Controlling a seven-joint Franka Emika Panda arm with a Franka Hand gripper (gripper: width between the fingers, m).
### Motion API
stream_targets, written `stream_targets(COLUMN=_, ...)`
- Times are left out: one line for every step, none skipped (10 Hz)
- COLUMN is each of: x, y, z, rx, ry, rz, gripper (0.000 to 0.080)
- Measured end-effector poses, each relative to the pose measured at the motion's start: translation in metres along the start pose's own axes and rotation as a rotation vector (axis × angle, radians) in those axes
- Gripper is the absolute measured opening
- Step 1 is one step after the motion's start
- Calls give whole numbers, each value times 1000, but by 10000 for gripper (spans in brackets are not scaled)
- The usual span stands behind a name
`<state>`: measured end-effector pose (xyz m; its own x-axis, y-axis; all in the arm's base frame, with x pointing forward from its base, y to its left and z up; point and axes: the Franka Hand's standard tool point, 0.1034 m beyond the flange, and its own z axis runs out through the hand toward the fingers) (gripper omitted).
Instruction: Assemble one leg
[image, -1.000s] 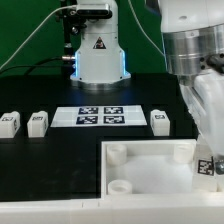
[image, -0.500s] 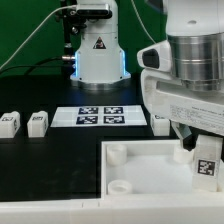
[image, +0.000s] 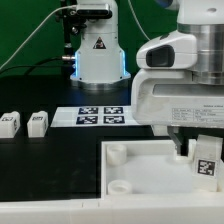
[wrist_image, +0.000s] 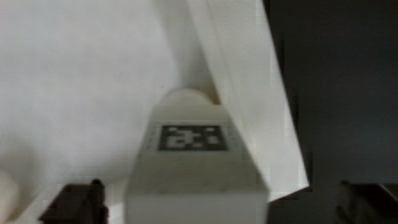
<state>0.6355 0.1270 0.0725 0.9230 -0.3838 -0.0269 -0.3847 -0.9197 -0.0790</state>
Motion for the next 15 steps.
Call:
stream_targets(x=0, y=1, z=0, rx=0, ry=0, rz=-2, gripper=524)
stream_targets(x=0, y=0, z=0, rx=0, ry=0, rz=4, gripper=384)
stream_targets(x=0, y=6, z=1, rx=-9, ry=-5, rz=116, gripper=299)
stream_targets(x=0, y=6, z=1, rx=-9, ry=-6, rz=212, gripper=299)
stream_targets(x=0, y=6, z=1, rx=-8, ry=-6, rz=279, gripper=299)
stream_targets(x=0, y=6, z=2, rx=-5, ry=-8, rz=392, gripper=298)
stream_targets(x=1, y=7, z=1, rx=7, ry=-17, rz=567, gripper=298)
stream_targets(x=2, y=7, z=1, rx=20, ry=-27, rz=738, gripper=298)
stream_targets(x=3, y=8, z=2, rx=40, ry=-31, rz=897, gripper=298)
stream_targets(x=2, y=9, z=4, rx=67, ry=-34, rz=1073, gripper=297)
stream_targets(x=2, y=9, z=5, rx=90, ry=-36, rz=1162, gripper=297)
stream_targets(x=0, y=6, z=6, rx=89, ry=-35, rz=1153, gripper=297)
stream_targets(x=-1, y=5, z=6, rx=90, ry=-35, rz=1129, gripper=297)
stream_targets(x=-1, y=5, z=7, rx=88, ry=-35, rz=1125, gripper=297)
stream_targets(x=-2, y=8, z=10, rx=73, ry=-27, rz=947, gripper=523)
